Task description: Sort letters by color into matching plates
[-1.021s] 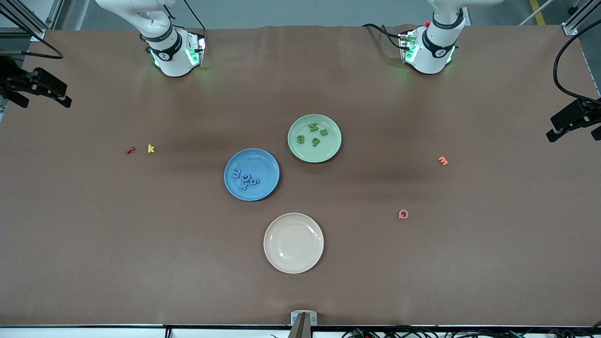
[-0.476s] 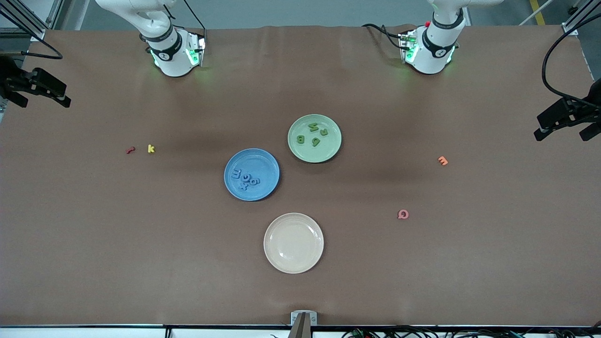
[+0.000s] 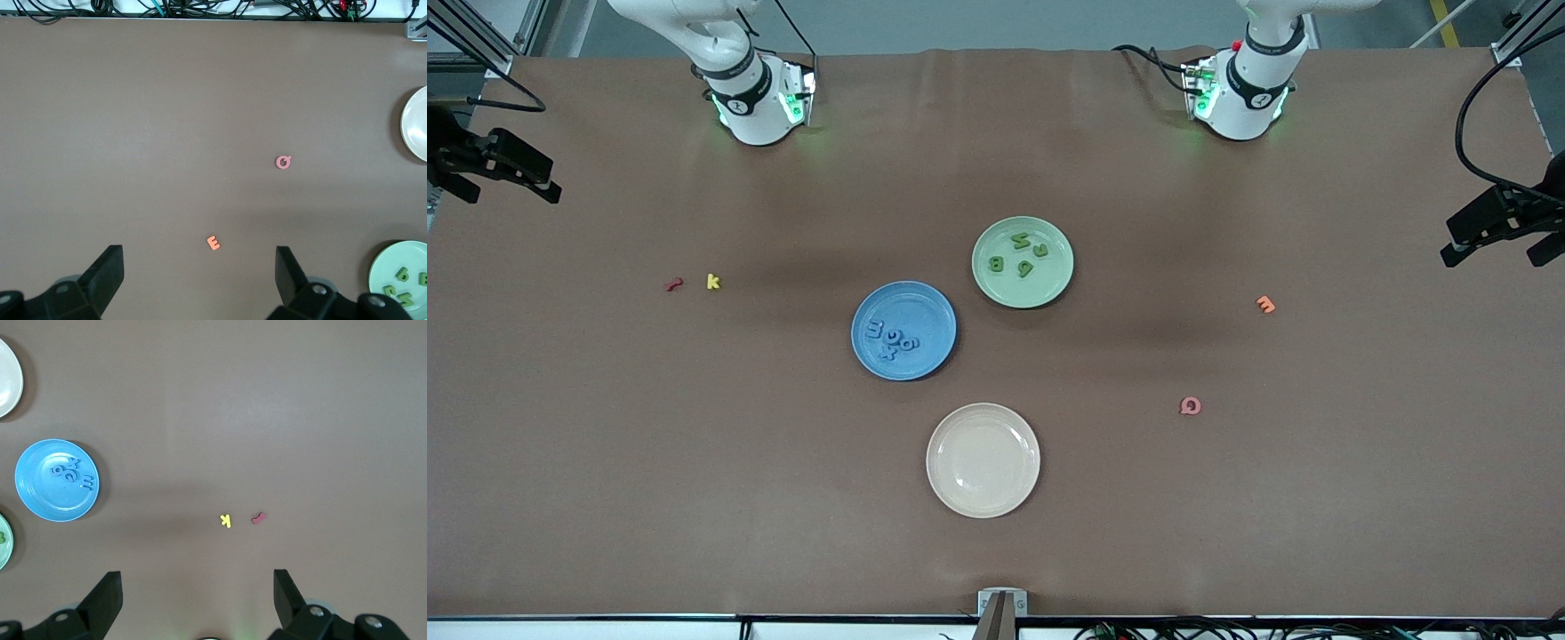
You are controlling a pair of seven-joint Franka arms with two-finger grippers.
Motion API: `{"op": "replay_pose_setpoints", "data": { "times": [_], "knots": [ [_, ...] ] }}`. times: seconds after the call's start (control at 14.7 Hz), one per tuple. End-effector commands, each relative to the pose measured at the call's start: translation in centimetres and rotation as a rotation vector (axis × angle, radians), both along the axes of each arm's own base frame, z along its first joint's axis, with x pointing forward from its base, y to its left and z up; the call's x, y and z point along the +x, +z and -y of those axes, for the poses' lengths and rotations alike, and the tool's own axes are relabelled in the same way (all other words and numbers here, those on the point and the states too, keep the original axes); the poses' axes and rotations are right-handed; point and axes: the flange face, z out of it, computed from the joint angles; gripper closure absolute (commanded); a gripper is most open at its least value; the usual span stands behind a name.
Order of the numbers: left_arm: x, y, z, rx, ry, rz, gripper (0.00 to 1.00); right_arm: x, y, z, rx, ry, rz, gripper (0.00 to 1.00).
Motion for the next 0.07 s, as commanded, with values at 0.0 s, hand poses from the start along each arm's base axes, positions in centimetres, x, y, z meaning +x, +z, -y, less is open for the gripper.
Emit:
{"op": "replay_pose_setpoints", "data": {
  "times": [0.0],
  "knots": [
    [-0.45, 0.69, -0.08, 0.001, 0.003, 0.002, 0.00, -0.27, 0.38, -0.04, -0.003, -0.002, 0.000, 0.00]
  ]
}}
